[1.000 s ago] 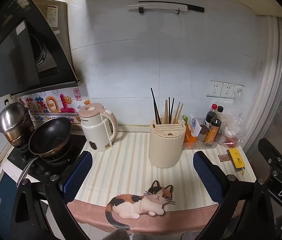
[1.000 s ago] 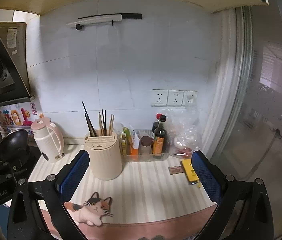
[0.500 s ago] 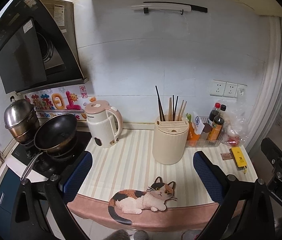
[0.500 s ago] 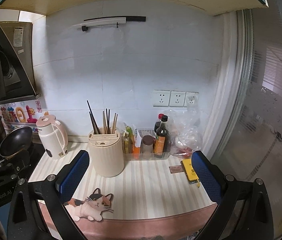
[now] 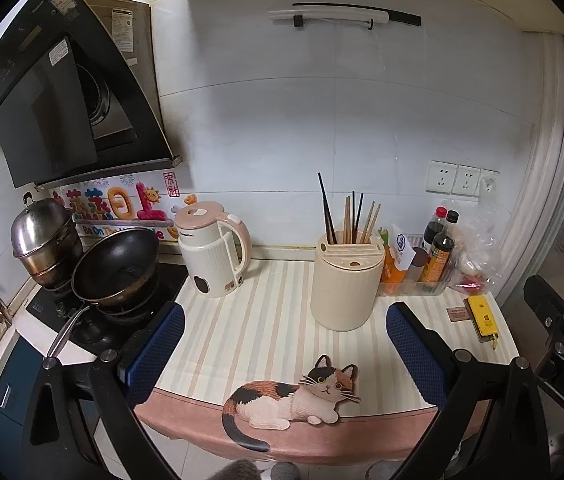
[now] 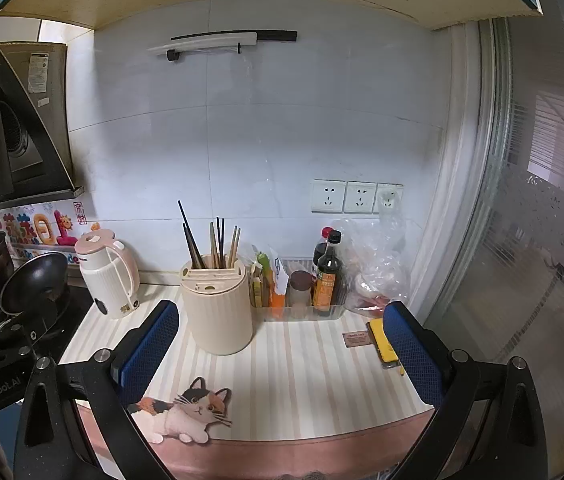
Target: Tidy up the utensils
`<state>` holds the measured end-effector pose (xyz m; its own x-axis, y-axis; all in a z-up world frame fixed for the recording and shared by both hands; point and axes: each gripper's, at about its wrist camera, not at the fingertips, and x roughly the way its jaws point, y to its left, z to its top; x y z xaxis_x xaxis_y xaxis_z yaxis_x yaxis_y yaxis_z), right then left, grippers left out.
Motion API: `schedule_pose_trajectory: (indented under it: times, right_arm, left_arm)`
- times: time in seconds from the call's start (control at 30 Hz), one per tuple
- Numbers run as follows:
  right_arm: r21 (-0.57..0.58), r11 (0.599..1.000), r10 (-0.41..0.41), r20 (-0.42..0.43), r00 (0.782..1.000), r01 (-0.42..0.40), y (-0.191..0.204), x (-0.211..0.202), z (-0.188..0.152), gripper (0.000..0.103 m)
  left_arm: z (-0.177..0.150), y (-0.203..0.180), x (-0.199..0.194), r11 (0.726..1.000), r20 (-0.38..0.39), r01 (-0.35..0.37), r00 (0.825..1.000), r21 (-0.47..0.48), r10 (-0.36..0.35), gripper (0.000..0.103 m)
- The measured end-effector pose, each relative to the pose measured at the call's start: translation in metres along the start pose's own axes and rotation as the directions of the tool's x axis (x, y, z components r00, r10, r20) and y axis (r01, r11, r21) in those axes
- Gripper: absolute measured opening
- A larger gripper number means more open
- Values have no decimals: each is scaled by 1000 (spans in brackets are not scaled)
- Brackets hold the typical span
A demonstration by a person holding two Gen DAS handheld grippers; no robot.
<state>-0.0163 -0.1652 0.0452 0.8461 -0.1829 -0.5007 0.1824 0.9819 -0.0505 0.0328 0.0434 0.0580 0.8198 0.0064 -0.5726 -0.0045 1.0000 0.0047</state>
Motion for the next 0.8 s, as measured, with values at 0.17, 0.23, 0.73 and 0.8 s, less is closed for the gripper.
schedule_pose_trajectory:
  times: [0.17,0.23,0.73,0.8]
  right_arm:
    - [1,1000,4,-5,1000,-4,2,0,-1,103]
    - [-1,1000,5,-4,1000,-5,3,-1,0,103]
    - [-8,1000,13,-13,1000,-13,9,-1,2,103]
    - [-9,1000,14,-14,1000,-14,10,-1,2,103]
  left_arm:
    - [1,2,0,1000,-2,-2,1000,-1,2,103]
    - [1,2,1,1000,-4,-4,1000,-1,4,103]
    - [0,9,0,1000,7,-5,1000,-11,5,103]
    - [-1,9,-1,1000,9,-8,1000,-15,8,103]
